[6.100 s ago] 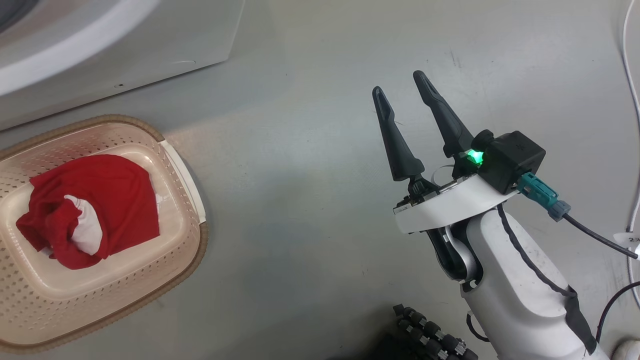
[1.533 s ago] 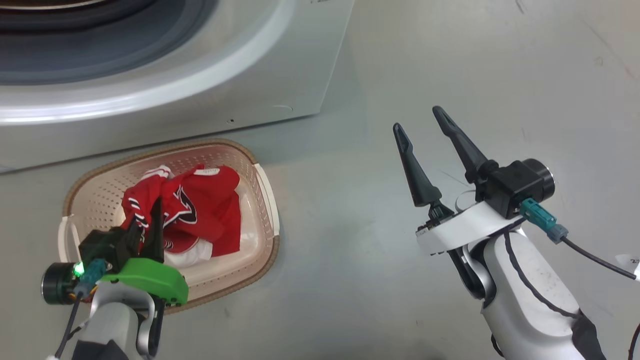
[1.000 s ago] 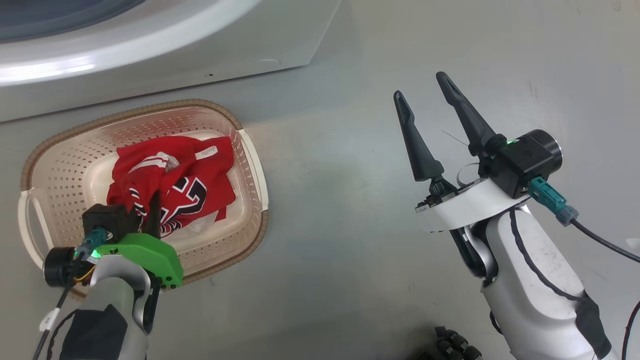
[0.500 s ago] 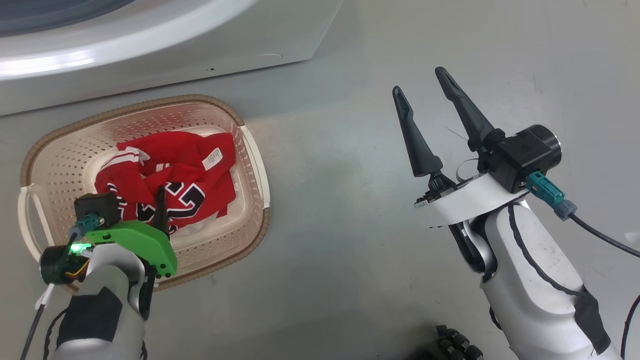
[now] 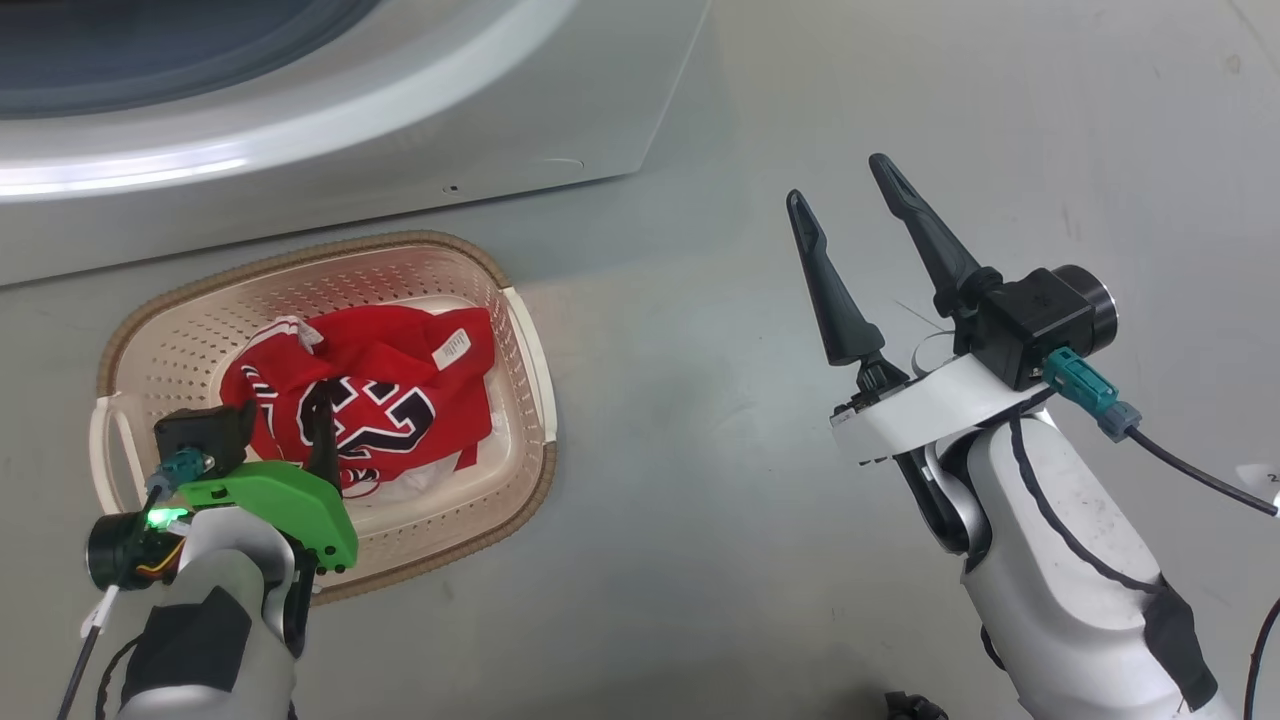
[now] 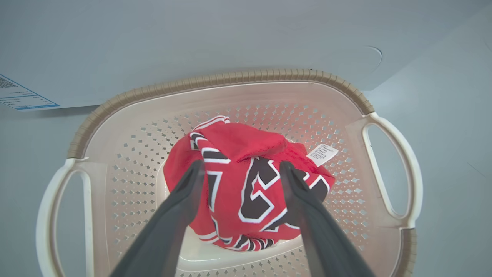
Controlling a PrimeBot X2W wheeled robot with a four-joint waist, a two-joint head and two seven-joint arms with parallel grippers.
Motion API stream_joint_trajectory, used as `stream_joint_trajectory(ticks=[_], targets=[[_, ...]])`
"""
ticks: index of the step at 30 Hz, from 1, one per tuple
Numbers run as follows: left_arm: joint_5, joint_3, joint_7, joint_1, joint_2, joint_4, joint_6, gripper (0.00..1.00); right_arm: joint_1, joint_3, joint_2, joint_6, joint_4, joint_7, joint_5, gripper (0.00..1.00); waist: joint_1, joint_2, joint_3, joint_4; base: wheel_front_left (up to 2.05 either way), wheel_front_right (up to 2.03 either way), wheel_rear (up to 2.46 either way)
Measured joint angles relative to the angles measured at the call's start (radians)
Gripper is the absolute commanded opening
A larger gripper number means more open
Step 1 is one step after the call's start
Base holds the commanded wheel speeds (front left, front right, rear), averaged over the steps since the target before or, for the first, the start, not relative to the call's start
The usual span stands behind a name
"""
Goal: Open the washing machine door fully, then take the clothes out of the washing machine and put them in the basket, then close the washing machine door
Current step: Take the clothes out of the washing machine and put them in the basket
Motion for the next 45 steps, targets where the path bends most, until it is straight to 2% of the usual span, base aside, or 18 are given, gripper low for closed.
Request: stream_joint_trajectory(ticks=[10,27,32,45], targets=[[0.0,0.0,-0.009,0.006,-0.005,-0.058,-0.013,1.0,0.042,-0.021,0.0,0.0,0.041,0.0,0.0,1.0,0.0,0.0,-0.096,0.031,0.0,0.0,0.0],[0.044,0.028,-0.012,0.11,-0.009,-0.447,-0.012,1.0,0.118,-0.057,0.0,0.001,0.064,0.0,0.0,1.0,-0.0001,0.0,-0.267,0.093,0.0,0.0,0.0],[0.065,0.026,-0.012,0.156,-0.01,-0.557,0.001,1.0,0.142,-0.066,0.0,0.001,0.066,0.0,0.0,1.0,-0.0001,0.0,-0.315,0.108,0.0,0.0,0.0],[0.093,0.003,-0.012,0.32,-0.01,-0.646,0.022,1.0,0.214,-0.083,0.001,0.001,0.082,0.0,0.0,1.0,-0.0001,0.0,-0.403,0.112,0.0,0.0,0.0]])
